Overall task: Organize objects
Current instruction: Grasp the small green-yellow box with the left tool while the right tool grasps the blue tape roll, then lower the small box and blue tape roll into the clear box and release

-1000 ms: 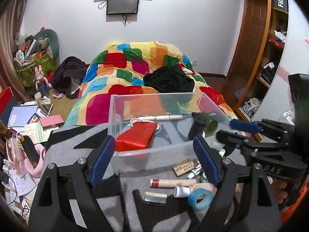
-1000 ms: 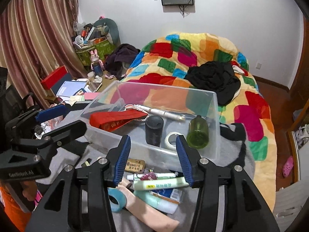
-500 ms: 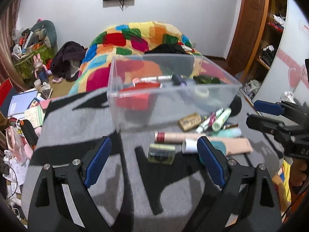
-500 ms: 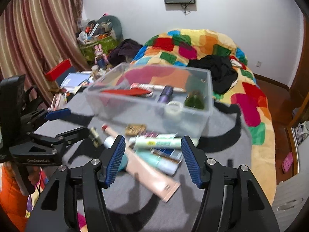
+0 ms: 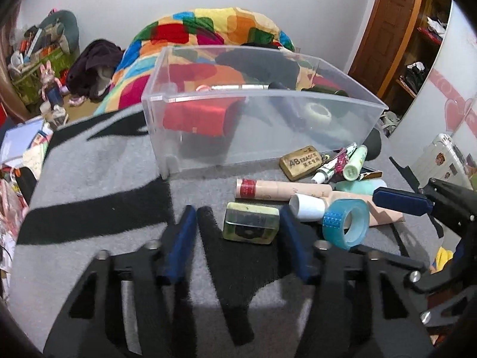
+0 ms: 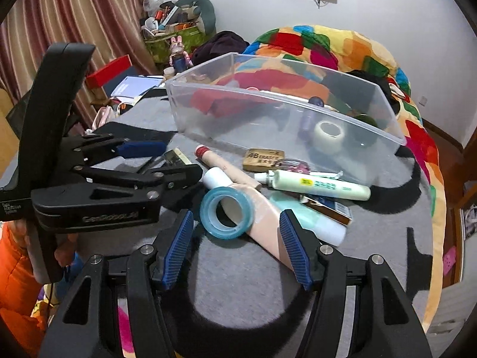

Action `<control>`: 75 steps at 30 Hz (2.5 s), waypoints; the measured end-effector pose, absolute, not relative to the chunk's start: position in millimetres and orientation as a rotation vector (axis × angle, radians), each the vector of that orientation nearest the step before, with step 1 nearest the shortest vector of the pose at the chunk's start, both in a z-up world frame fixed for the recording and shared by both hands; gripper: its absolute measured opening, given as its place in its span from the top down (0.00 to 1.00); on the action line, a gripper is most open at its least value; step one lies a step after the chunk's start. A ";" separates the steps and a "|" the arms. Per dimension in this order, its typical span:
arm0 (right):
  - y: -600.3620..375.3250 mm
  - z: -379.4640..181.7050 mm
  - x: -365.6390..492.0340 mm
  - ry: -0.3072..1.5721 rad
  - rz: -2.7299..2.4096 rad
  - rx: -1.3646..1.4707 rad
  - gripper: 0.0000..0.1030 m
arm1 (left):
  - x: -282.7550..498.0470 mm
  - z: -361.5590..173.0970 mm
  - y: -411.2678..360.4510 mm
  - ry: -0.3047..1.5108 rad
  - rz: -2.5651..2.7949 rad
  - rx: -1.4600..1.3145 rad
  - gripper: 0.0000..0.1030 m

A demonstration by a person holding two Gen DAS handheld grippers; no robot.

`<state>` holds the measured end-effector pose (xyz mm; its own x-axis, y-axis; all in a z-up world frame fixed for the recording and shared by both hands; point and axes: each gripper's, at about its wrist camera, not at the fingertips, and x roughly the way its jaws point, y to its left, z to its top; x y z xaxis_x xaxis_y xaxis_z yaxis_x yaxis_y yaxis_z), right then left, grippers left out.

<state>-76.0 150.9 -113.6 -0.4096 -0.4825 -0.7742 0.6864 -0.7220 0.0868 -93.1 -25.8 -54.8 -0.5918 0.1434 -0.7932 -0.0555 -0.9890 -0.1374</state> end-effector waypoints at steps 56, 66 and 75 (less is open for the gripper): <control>166.0 -69.2 -202.2 0.043 -2.358 1.106 0.63 | -105.5 27.5 -48.1 -0.222 2.848 -1.054 0.68; 159.9 -86.4 -214.0 0.084 -2.347 1.168 0.63 | -154.2 12.1 -46.8 -0.229 2.842 -1.154 0.68; 152.8 -87.9 -209.7 0.159 -2.345 1.153 0.62 | -167.4 -2.3 -37.4 -0.213 2.804 -1.215 0.68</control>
<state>-209.7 152.8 -87.9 -0.5038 -0.3984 -0.7665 0.4981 -0.8589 0.1191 -167.4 -37.4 -2.3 -0.6830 0.1263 -0.7194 -0.0161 -0.9873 -0.1580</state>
